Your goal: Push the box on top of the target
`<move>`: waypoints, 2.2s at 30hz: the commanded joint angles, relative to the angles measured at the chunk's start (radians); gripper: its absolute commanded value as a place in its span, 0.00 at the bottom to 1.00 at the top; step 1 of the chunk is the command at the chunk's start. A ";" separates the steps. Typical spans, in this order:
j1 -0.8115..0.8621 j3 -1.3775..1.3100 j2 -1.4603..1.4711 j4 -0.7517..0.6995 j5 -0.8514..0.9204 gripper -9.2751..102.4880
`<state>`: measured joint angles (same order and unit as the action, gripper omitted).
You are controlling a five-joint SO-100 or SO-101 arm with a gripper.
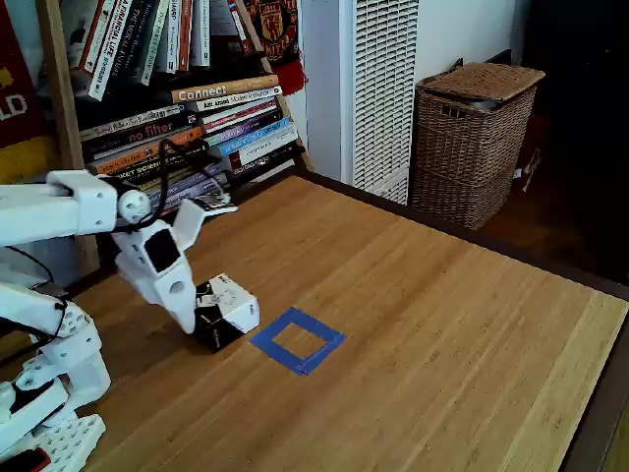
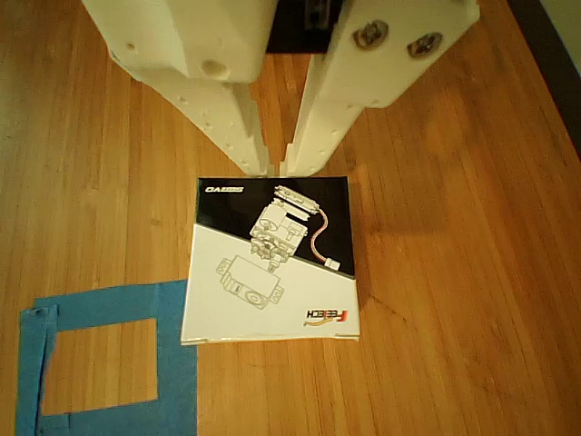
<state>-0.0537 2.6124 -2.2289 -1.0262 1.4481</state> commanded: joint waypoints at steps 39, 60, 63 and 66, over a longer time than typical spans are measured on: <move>0.219 -0.242 0.252 0.035 0.250 0.08; 0.216 -0.272 0.267 0.028 0.206 0.08; 0.261 -0.259 0.209 -0.008 0.198 0.08; 0.314 -0.293 0.176 -0.081 0.202 0.08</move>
<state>0.2240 2.3593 -1.9972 -1.0554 1.6506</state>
